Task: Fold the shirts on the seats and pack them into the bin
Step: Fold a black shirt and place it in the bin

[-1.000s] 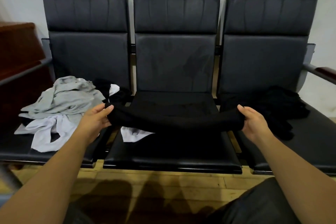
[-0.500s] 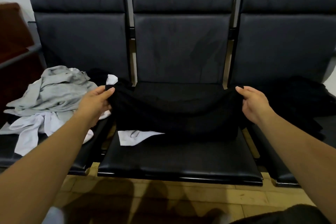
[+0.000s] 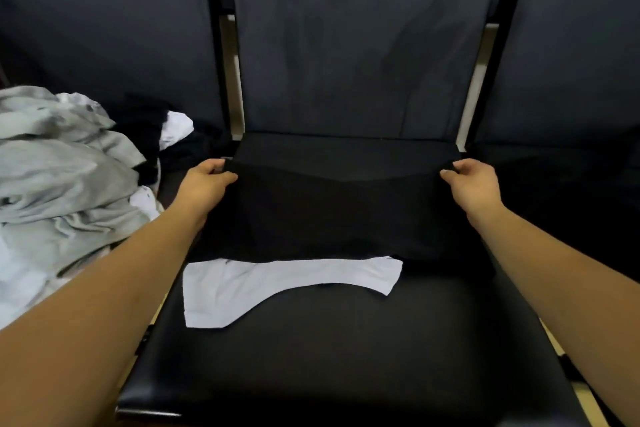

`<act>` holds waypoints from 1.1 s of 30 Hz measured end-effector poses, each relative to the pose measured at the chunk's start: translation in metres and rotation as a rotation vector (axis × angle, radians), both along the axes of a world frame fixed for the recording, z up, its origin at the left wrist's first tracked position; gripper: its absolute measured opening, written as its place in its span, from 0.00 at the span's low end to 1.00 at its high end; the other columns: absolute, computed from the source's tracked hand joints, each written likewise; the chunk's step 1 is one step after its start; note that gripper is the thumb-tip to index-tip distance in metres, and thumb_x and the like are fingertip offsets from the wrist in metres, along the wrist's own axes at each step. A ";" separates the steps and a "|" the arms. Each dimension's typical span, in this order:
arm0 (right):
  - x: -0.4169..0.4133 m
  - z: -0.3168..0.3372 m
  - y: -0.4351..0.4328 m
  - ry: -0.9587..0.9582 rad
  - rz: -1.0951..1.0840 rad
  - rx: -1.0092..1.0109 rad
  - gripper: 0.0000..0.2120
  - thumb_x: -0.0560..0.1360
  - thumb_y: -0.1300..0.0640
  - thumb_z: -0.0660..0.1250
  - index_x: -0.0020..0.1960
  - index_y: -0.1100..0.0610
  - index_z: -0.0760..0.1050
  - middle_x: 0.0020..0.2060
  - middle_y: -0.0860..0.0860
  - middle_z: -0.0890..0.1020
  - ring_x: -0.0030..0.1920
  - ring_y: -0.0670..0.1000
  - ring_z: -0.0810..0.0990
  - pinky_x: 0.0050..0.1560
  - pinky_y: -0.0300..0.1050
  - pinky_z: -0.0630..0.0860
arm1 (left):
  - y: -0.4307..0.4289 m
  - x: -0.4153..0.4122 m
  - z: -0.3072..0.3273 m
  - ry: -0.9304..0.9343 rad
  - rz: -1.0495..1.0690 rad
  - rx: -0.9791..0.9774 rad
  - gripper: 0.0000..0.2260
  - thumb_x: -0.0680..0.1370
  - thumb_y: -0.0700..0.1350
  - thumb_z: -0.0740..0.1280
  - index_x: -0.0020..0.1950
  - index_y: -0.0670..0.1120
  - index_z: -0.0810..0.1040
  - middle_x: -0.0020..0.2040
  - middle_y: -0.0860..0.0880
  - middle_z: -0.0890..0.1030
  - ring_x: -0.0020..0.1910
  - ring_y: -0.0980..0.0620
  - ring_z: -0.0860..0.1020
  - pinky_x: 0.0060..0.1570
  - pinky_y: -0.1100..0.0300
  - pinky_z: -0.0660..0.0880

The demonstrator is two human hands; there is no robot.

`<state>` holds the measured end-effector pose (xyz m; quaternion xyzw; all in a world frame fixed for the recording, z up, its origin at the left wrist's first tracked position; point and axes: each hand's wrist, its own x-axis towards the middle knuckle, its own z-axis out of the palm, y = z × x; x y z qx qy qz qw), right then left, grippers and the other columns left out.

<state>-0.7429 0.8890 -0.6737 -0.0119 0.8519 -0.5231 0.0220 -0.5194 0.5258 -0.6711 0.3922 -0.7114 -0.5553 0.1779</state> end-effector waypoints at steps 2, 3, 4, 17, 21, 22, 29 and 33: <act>-0.001 -0.003 -0.001 0.069 0.044 0.148 0.12 0.77 0.55 0.71 0.57 0.59 0.76 0.49 0.53 0.80 0.51 0.56 0.80 0.56 0.51 0.78 | -0.001 -0.005 -0.002 -0.080 -0.014 -0.120 0.20 0.76 0.45 0.73 0.69 0.49 0.77 0.60 0.47 0.82 0.57 0.46 0.81 0.64 0.48 0.76; -0.001 -0.003 -0.002 0.091 0.057 0.229 0.17 0.78 0.54 0.71 0.62 0.60 0.73 0.51 0.54 0.79 0.52 0.57 0.79 0.54 0.49 0.76 | -0.002 -0.006 -0.003 -0.117 -0.018 -0.160 0.22 0.76 0.46 0.74 0.69 0.51 0.76 0.61 0.47 0.81 0.58 0.45 0.80 0.64 0.47 0.76; 0.000 -0.002 -0.003 0.109 0.069 0.295 0.22 0.77 0.53 0.72 0.66 0.61 0.70 0.54 0.56 0.78 0.54 0.58 0.79 0.53 0.48 0.74 | -0.002 -0.006 -0.003 -0.136 -0.019 -0.181 0.23 0.75 0.47 0.74 0.69 0.52 0.75 0.62 0.46 0.81 0.59 0.45 0.80 0.65 0.47 0.76; 0.006 0.026 -0.020 -0.112 0.264 0.469 0.17 0.78 0.57 0.70 0.63 0.66 0.77 0.61 0.59 0.80 0.59 0.60 0.79 0.59 0.48 0.75 | 0.013 -0.001 0.002 -0.050 0.044 -0.314 0.23 0.80 0.45 0.69 0.74 0.56 0.68 0.63 0.46 0.78 0.62 0.47 0.76 0.62 0.54 0.73; 0.008 0.028 -0.021 -0.110 0.181 0.068 0.28 0.79 0.48 0.67 0.74 0.60 0.68 0.68 0.53 0.75 0.68 0.59 0.74 0.70 0.52 0.70 | 0.012 -0.001 0.003 -0.027 0.051 -0.306 0.23 0.82 0.44 0.66 0.75 0.57 0.66 0.67 0.47 0.77 0.61 0.47 0.77 0.58 0.57 0.71; 0.007 0.026 -0.019 -0.106 0.148 -0.067 0.25 0.78 0.47 0.67 0.71 0.58 0.72 0.65 0.53 0.78 0.65 0.58 0.77 0.69 0.55 0.73 | 0.012 -0.001 0.004 -0.016 0.059 -0.296 0.23 0.82 0.44 0.66 0.75 0.57 0.66 0.68 0.47 0.77 0.60 0.48 0.76 0.57 0.57 0.71; 0.020 0.053 -0.003 -0.247 0.141 -0.670 0.09 0.79 0.59 0.69 0.58 0.59 0.81 0.53 0.56 0.86 0.54 0.56 0.86 0.56 0.55 0.81 | 0.015 0.005 0.021 0.184 0.052 -0.182 0.25 0.81 0.47 0.66 0.73 0.65 0.64 0.68 0.53 0.77 0.65 0.50 0.77 0.67 0.47 0.74; 0.039 0.081 0.007 -0.261 0.173 -0.737 0.07 0.80 0.60 0.67 0.56 0.58 0.81 0.54 0.56 0.86 0.55 0.56 0.85 0.53 0.53 0.81 | 0.023 0.015 0.047 0.275 0.029 -0.174 0.24 0.82 0.48 0.65 0.73 0.67 0.63 0.70 0.52 0.75 0.66 0.50 0.77 0.67 0.48 0.74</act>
